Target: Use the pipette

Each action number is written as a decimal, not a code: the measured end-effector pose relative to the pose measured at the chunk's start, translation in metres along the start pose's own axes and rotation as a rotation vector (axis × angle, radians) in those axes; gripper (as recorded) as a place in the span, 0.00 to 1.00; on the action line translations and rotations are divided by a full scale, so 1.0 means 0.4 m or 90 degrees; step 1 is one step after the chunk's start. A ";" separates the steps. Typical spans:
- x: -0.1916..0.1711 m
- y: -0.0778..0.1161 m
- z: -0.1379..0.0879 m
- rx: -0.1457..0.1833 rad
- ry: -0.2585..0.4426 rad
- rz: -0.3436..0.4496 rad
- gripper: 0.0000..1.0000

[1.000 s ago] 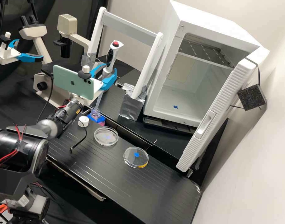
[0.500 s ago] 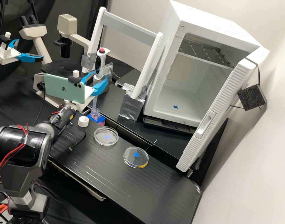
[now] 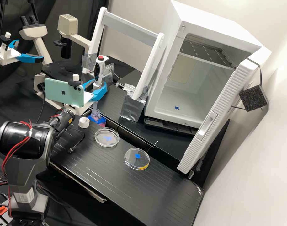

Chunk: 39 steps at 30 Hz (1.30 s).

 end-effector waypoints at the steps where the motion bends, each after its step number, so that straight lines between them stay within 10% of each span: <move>1: 0.000 0.000 0.000 0.000 0.000 0.000 0.00; 39: -0.026 0.180 -0.041 0.027 0.060 0.138 0.00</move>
